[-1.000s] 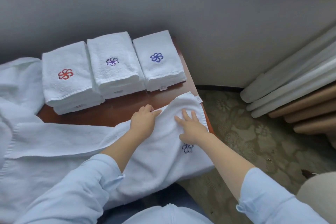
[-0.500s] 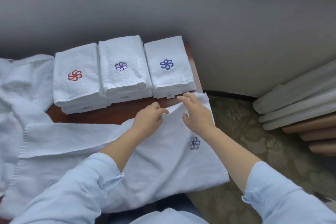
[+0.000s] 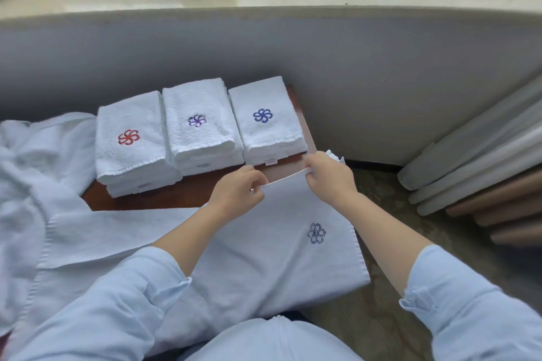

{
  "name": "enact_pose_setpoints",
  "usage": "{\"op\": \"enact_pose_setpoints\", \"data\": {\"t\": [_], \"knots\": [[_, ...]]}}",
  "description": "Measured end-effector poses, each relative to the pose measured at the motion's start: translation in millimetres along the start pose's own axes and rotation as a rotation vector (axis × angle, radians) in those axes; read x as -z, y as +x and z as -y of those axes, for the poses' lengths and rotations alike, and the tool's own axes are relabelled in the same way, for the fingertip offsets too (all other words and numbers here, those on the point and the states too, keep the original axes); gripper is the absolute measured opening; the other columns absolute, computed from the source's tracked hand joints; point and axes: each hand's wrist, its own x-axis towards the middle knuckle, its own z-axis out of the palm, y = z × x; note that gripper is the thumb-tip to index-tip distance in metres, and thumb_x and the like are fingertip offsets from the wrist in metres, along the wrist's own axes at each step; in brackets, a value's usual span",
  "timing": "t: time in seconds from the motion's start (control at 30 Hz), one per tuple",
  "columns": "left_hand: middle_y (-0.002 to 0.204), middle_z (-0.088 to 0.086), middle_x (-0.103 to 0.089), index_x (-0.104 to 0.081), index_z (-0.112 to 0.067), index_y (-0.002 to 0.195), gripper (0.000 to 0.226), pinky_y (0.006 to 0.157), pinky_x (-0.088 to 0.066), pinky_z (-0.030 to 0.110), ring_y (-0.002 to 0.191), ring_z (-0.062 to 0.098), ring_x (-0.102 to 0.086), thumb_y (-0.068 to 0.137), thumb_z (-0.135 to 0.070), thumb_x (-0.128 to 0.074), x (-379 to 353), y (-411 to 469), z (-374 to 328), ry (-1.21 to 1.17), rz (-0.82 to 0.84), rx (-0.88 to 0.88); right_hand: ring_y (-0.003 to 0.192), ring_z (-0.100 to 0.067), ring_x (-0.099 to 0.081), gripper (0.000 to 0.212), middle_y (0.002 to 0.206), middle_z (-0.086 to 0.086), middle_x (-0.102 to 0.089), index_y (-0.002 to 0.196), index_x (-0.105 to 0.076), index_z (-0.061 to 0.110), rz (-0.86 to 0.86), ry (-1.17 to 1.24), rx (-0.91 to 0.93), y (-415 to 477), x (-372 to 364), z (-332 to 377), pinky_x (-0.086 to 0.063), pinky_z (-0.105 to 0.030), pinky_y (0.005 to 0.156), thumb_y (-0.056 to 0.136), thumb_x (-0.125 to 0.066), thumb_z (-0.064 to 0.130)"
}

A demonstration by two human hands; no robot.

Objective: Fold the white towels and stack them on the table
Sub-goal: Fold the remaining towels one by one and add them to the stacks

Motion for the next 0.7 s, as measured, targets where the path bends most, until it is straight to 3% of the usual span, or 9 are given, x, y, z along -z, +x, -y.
{"op": "enact_pose_setpoints", "data": {"t": [0.1, 0.3, 0.43, 0.6, 0.7], "knots": [[0.086, -0.011, -0.053, -0.068, -0.024, 0.095, 0.018, 0.068, -0.045, 0.031, 0.076, 0.012, -0.054, 0.081, -0.017, -0.06, -3.9, -6.7, -2.3, 0.008, 0.028, -0.032, 0.075, -0.019, -0.046, 0.012, 0.091, 0.011, -0.042, 0.094, -0.059, 0.018, -0.024, -0.01, -0.023, -18.6, 1.1, -0.4, -0.034, -0.03, 0.067, 0.092, -0.049, 0.012], [0.082, -0.014, -0.05, -0.064, -0.03, 0.096, 0.018, 0.066, -0.043, 0.027, 0.076, 0.009, -0.053, 0.081, -0.022, -0.059, -20.7, -24.0, -6.0, 0.026, 0.169, -0.082, 0.08, -0.021, -0.055, 0.015, 0.101, 0.006, -0.059, 0.093, -0.063, 0.019, 0.025, -0.088, -0.045, -60.4, -0.1, -4.0, -0.042, -0.03, 0.065, 0.088, -0.051, 0.012], [0.081, -0.015, -0.049, -0.063, -0.03, 0.099, 0.019, 0.057, -0.028, 0.012, 0.076, 0.006, -0.049, 0.082, -0.025, -0.059, -37.8, -33.5, -5.9, 0.052, 0.249, -0.103, 0.089, -0.023, -0.059, 0.02, 0.108, 0.005, -0.061, 0.098, -0.064, 0.019, 0.125, -0.168, -0.08, -81.7, -7.2, -8.4, -0.047, -0.031, 0.073, 0.087, -0.051, 0.008], [0.085, -0.019, -0.053, -0.062, -0.036, 0.108, 0.027, 0.066, -0.037, 0.022, 0.083, 0.004, -0.05, 0.083, -0.027, -0.057, -54.7, -41.2, -5.4, 0.061, 0.485, -0.071, 0.102, -0.016, -0.061, 0.025, 0.117, 0.011, -0.06, 0.111, -0.065, 0.029, 0.419, -0.215, -0.162, -100.4, -21.0, -14.0, -0.044, -0.028, 0.075, 0.089, -0.058, 0.021], [0.09, -0.02, -0.055, -0.063, -0.038, 0.11, 0.027, 0.067, -0.038, 0.023, 0.084, 0.004, -0.052, 0.086, -0.028, -0.056, -60.6, -45.0, -1.9, 0.051, 0.438, -0.062, 0.108, -0.012, -0.058, 0.032, 0.121, 0.011, -0.06, 0.122, -0.062, 0.03, 0.356, -0.116, -0.184, -106.6, -27.7, -13.3, -0.043, -0.027, 0.079, 0.09, -0.056, 0.033]]}}
